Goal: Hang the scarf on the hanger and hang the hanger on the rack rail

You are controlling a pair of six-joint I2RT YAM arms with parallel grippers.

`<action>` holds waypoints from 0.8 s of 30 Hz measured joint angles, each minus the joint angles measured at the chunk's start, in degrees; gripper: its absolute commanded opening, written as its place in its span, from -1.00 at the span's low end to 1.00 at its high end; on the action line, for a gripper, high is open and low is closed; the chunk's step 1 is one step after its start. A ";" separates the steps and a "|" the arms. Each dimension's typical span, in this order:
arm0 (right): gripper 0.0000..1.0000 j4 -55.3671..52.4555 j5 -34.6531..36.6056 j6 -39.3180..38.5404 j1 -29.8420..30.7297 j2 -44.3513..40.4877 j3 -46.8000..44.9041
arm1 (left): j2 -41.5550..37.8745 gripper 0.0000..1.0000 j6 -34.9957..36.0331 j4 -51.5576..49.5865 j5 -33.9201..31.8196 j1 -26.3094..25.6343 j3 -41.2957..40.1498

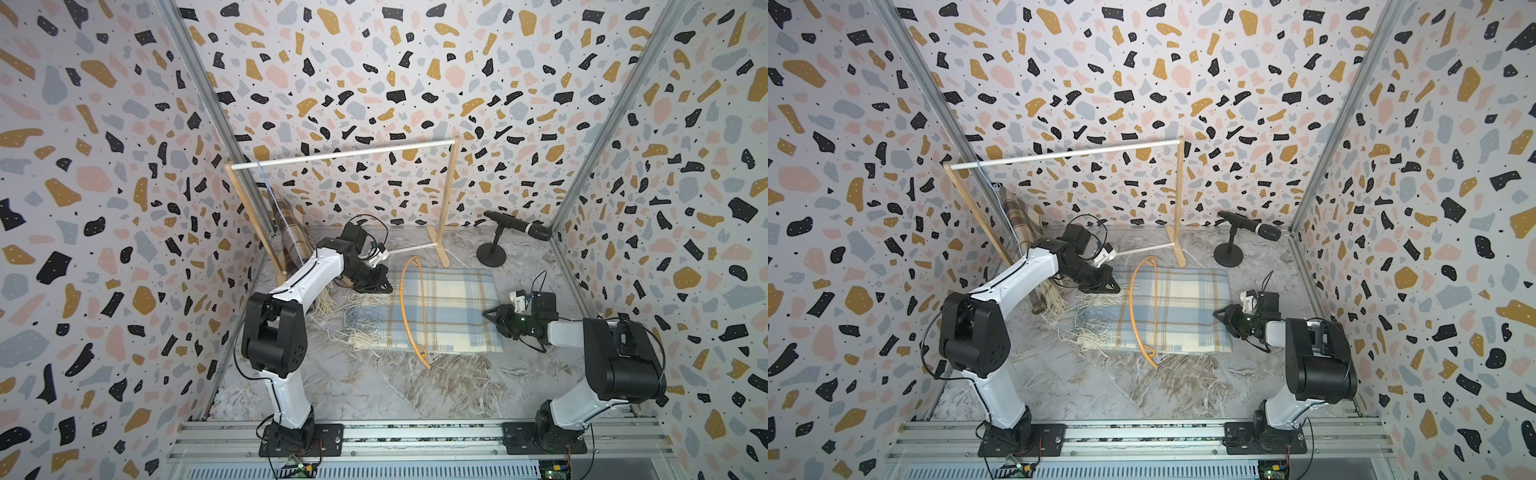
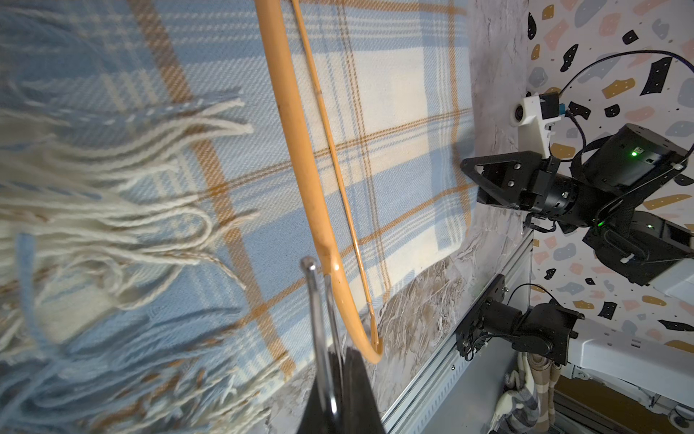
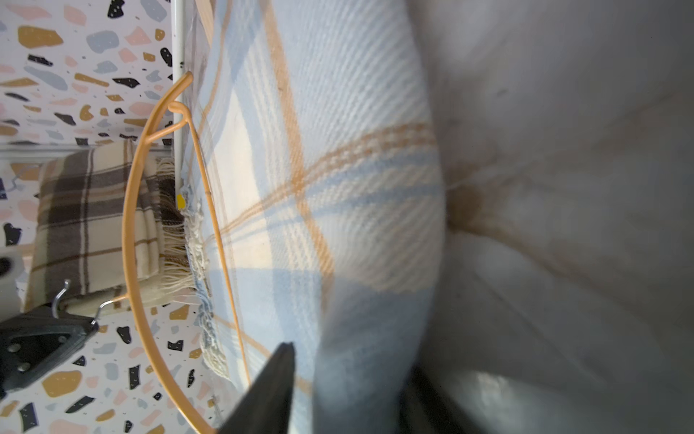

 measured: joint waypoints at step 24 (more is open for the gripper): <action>-1.00 29.07 2.99 19.87 32.20 7.76 11.43 | 0.46 -1.00 -0.42 0.85 0.42 0.00 -0.07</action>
